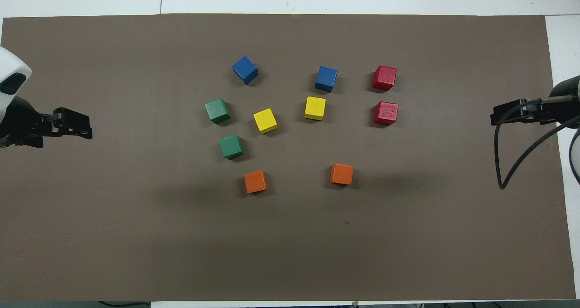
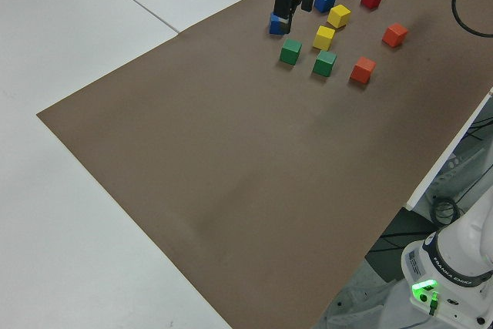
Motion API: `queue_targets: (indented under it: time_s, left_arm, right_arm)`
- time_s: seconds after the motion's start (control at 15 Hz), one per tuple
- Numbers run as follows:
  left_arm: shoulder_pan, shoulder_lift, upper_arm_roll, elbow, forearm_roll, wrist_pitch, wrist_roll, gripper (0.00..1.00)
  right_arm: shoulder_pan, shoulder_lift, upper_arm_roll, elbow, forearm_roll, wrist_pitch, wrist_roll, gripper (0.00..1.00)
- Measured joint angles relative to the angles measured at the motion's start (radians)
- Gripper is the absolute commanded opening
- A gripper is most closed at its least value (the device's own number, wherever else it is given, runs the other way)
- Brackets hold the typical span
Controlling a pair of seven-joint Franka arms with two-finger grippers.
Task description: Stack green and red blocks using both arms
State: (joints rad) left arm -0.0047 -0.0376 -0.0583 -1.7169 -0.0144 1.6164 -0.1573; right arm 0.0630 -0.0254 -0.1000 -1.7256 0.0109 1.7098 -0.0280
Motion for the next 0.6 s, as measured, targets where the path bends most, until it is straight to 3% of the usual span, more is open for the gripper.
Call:
queue_targets:
  time_s: [0.33,0.6]
  left_arm:
    - [-0.011,0.011,-0.018,-0.055,0.000,0.096,-0.043,1.00]
    - [-0.119,0.117,-0.023,-0.105,0.000,0.261,-0.231,1.00]
  right_arm:
    - [0.000,0.000,0.000,0.000,0.000,0.000,0.000,1.00]
    - [0.000,0.000,0.000,0.000,0.000,0.000,0.000,1.00]
